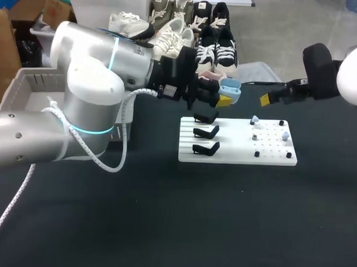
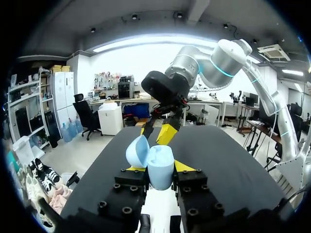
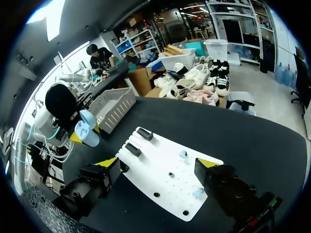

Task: Pick up each earbud case from the left stands, insert the matching earbuds, close the lid, and place the case in the box.

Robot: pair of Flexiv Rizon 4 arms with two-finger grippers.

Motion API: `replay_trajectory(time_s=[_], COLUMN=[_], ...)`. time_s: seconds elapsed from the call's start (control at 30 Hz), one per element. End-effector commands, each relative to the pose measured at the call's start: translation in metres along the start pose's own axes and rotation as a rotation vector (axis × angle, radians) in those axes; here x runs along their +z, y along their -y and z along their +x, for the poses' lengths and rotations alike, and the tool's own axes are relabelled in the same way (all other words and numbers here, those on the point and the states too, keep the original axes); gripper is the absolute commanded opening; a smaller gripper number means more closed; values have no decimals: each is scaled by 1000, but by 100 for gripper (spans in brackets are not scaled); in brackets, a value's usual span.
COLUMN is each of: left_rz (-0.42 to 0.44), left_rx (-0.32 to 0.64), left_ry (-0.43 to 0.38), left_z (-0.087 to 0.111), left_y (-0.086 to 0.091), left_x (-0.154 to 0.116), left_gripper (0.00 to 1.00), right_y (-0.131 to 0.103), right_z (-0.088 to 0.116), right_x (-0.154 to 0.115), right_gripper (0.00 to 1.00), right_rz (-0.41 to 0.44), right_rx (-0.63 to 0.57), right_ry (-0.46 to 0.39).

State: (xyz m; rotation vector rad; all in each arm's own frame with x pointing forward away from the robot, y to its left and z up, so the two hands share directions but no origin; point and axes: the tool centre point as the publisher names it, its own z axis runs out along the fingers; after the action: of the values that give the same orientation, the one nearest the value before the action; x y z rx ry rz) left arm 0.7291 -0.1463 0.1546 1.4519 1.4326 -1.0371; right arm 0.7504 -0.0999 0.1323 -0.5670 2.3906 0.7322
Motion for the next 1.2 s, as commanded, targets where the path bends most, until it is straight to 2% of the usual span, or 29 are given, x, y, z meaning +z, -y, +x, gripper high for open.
replay_trajectory(time_s=[0.03, 0.13, 0.33, 0.73, 0.9, 1.2], left_rz=[3, 8, 21, 27, 21, 10], left_rx=[18, 33, 42, 46, 68, 44], left_ry=[121, 161, 189, 181, 147, 141], left_z=[0, -3, -3, 22, 37, 46], left_y=[7, 8, 8, 17, 18, 13], left_x=[-11, -12, -12, 1, 7, 15], left_gripper=[0, 0, 0, 0, 0, 0], right_y=[-5, -6, -8, -4, 0, 5], right_z=[5, 8, 14, 18, 16, 10], right_x=[-9, -12, -16, -20, -18, -20], right_gripper=[100, 100, 100, 100, 100, 100], right_rz=[56, 71, 93, 112, 116, 122], right_rx=[15, 28, 53, 78, 87, 86], right_ry=[-10, -14, -21, -35, -57, -75])
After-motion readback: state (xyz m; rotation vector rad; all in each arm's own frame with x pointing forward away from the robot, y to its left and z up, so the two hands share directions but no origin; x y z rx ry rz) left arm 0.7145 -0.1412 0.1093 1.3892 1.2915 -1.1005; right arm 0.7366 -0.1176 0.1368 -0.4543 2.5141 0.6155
